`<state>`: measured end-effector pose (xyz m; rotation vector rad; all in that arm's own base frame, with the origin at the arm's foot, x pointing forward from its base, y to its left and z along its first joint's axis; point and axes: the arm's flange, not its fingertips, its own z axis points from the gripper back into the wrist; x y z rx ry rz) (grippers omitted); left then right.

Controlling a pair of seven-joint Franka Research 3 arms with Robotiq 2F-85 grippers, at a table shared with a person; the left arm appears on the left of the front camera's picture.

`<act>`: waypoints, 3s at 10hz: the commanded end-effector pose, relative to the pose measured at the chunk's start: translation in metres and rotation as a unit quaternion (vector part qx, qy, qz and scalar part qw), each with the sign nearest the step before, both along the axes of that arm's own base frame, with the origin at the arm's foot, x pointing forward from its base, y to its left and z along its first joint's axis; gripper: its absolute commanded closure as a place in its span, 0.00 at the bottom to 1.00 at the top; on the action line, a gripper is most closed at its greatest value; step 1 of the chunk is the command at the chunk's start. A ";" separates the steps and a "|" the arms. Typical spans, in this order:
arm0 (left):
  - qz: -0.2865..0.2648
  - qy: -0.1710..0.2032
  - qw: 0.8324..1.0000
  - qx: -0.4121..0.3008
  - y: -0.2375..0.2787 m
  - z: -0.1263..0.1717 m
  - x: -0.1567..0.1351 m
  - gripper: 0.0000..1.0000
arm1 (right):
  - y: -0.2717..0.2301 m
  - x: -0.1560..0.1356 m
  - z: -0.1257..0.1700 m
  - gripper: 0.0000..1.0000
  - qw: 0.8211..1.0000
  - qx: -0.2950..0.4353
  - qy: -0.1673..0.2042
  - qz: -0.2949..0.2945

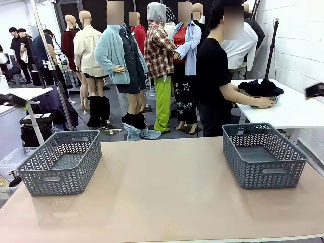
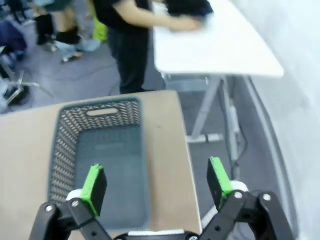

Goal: Sort the tops and bottoms.
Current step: Lift clothes from the center of the table with your left hand.

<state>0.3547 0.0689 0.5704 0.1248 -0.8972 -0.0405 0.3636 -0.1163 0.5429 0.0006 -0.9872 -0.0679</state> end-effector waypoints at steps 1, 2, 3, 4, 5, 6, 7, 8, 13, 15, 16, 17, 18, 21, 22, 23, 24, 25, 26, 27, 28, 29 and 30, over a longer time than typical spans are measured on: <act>0.056 0.067 0.995 -0.041 0.027 -0.013 0.019 0.00 | -0.032 -0.044 -0.072 0.00 0.997 0.063 0.021 -0.043; 0.062 0.102 0.991 -0.062 0.049 -0.026 0.030 0.00 | -0.046 -0.030 -0.087 0.00 0.995 0.085 0.039 -0.046; 0.062 0.125 0.987 -0.084 0.063 -0.040 0.037 0.00 | -0.052 -0.027 -0.097 0.00 0.991 0.091 0.059 -0.072; 0.061 0.141 0.983 -0.099 0.074 -0.053 0.040 0.00 | -0.058 -0.026 -0.104 0.00 0.989 0.097 0.070 -0.089; 0.059 0.154 0.981 -0.103 0.080 -0.063 0.040 0.00 | -0.061 -0.026 -0.109 0.00 0.987 0.103 0.077 -0.098; 0.075 0.167 0.977 -0.108 0.087 -0.071 0.040 0.00 | -0.059 -0.023 -0.113 0.00 0.987 0.107 0.079 -0.089; 0.073 0.147 0.982 -0.089 0.074 -0.069 0.035 0.00 | -0.084 -0.001 -0.086 0.00 0.987 0.098 0.084 -0.093; 0.073 0.147 0.982 -0.089 0.074 -0.069 0.035 0.00 | -0.084 -0.001 -0.086 0.00 0.987 0.098 0.084 -0.093; 0.073 0.147 0.982 -0.089 0.074 -0.069 0.035 0.00 | -0.084 -0.001 -0.086 0.00 0.987 0.098 0.084 -0.093; 0.073 0.147 0.982 -0.089 0.074 -0.069 0.035 0.00 | -0.084 -0.001 -0.086 0.00 0.987 0.098 0.084 -0.093; 0.073 0.147 0.982 -0.089 0.074 -0.069 0.035 0.00 | -0.084 -0.001 -0.086 0.00 0.987 0.098 0.084 -0.093; 0.073 0.147 0.982 -0.089 0.074 -0.069 0.035 0.00 | -0.084 -0.001 -0.086 0.00 0.987 0.098 0.084 -0.093; 0.073 0.147 0.982 -0.089 0.074 -0.069 0.035 0.00 | -0.084 -0.001 -0.086 0.00 0.987 0.098 0.084 -0.093; 0.073 0.147 0.982 -0.089 0.074 -0.069 0.035 0.00 | -0.084 -0.001 -0.086 0.00 0.987 0.098 0.084 -0.093; 0.073 0.147 0.982 -0.089 0.074 -0.069 0.035 0.00 | -0.084 -0.001 -0.086 0.00 0.987 0.098 0.084 -0.093; 0.073 0.147 0.982 -0.089 0.074 -0.069 0.035 0.00 | -0.084 -0.001 -0.086 0.00 0.987 0.098 0.084 -0.093; 0.073 0.147 0.982 -0.089 0.074 -0.069 0.035 0.00 | -0.084 -0.001 -0.086 0.00 0.987 0.098 0.084 -0.093; 0.073 0.147 0.982 -0.089 0.074 -0.069 0.035 0.00 | -0.084 -0.001 -0.086 0.00 0.987 0.098 0.084 -0.093; 0.073 0.147 0.982 -0.089 0.074 -0.069 0.035 0.00 | -0.084 -0.001 -0.086 0.00 0.987 0.098 0.084 -0.093; 0.073 0.147 0.982 -0.089 0.074 -0.069 0.035 0.00 | -0.084 -0.001 -0.086 0.00 0.987 0.098 0.084 -0.093; 0.073 0.147 0.982 -0.089 0.074 -0.069 0.035 0.00 | -0.084 -0.001 -0.086 0.00 0.987 0.098 0.084 -0.093; 0.073 0.147 0.982 -0.089 0.074 -0.069 0.035 0.00 | -0.084 -0.001 -0.086 0.00 0.987 0.098 0.084 -0.093; 0.073 0.147 0.982 -0.089 0.074 -0.069 0.035 0.00 | -0.084 -0.001 -0.086 0.00 0.987 0.098 0.084 -0.093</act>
